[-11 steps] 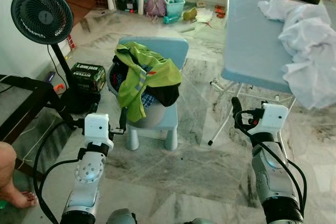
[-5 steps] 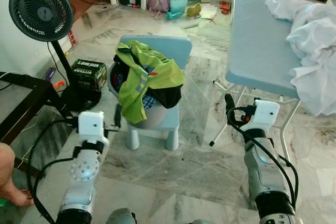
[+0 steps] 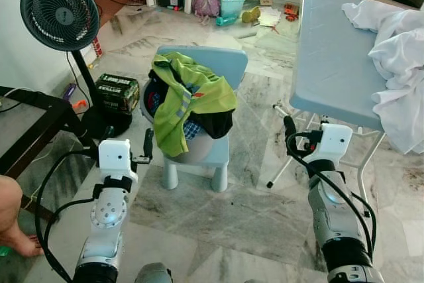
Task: Hang hanger
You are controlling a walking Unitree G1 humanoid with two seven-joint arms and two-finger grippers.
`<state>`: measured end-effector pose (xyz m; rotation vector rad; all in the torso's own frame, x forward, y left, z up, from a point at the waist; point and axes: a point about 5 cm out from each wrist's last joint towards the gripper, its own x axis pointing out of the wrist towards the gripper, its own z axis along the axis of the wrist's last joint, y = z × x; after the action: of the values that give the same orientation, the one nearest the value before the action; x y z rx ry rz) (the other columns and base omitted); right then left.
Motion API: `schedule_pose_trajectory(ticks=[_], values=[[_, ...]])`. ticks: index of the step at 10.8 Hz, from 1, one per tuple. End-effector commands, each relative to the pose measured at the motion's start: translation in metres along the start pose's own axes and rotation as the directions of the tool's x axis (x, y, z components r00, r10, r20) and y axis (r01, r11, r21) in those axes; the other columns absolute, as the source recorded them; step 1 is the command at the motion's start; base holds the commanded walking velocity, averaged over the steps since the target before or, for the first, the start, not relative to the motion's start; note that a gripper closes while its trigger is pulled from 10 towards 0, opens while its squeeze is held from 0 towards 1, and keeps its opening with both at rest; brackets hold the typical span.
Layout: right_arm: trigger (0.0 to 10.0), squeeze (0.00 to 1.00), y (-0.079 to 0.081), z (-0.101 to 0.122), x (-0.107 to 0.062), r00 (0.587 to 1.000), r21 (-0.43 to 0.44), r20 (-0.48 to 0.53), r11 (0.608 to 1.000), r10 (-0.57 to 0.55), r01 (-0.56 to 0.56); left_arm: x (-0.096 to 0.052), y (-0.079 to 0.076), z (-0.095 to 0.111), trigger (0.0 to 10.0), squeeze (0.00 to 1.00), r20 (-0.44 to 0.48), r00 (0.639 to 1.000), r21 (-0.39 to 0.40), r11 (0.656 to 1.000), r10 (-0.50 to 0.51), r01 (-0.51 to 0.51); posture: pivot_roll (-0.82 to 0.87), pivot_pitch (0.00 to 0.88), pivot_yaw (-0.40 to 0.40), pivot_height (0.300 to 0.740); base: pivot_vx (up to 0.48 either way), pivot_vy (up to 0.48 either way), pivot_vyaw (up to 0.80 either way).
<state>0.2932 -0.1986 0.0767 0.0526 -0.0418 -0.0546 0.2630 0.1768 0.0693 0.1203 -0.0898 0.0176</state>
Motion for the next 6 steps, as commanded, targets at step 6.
schedule_pose_trajectory(ticks=[6], values=[[10.0, 0.01, -0.0054, 0.0023, -0.0005, 1.000, -0.018, 0.010, 1.000, -0.009, 0.009, 0.0023, -0.0054, 0.0040, 10.0, 0.00, 0.022, 1.000, -0.005, 1.000, -0.011, 0.011, 0.09, 0.081, -0.071, 0.740, 0.480, 0.000, 0.00]])
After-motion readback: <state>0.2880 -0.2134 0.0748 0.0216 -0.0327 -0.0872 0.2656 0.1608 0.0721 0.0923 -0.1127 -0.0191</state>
